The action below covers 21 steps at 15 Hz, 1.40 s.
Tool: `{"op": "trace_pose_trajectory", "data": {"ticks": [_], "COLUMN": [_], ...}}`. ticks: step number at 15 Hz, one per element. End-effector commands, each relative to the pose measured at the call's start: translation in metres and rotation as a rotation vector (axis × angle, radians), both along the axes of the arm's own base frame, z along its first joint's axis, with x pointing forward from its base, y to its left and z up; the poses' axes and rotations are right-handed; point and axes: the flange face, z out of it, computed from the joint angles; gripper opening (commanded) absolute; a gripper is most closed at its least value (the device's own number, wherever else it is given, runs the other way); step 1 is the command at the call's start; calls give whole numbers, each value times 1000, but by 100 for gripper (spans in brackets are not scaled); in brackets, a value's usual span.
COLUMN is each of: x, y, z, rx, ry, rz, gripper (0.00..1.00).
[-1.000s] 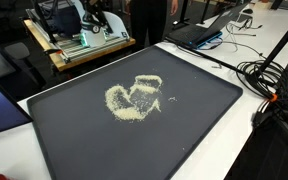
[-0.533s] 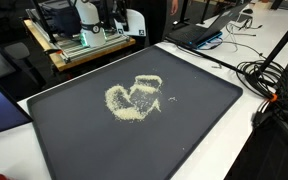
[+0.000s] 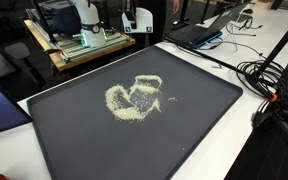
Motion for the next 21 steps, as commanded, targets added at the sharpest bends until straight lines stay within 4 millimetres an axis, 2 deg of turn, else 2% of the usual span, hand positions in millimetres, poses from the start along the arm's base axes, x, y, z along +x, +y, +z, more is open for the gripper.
{"op": "trace_pose_trajectory", "data": {"ticks": [1, 3, 8, 13, 15, 16, 18, 19, 21], "x": [4, 4, 1, 3, 7, 16, 29, 14, 22], "y": [27, 38, 53, 55, 53, 46, 42, 48, 44], "z": [-9, -16, -52, -91, -106, -117, -128, -119, -130], "rx": [86, 127, 139, 107, 44, -8, -5, 11, 11], "ry": [10, 8, 79, 137, 151, 164, 119, 137, 127], "rz": [184, 284, 552, 808, 900, 930, 980, 916, 942], "gripper": [1, 1, 1, 1, 1, 1, 1, 4, 4]}}
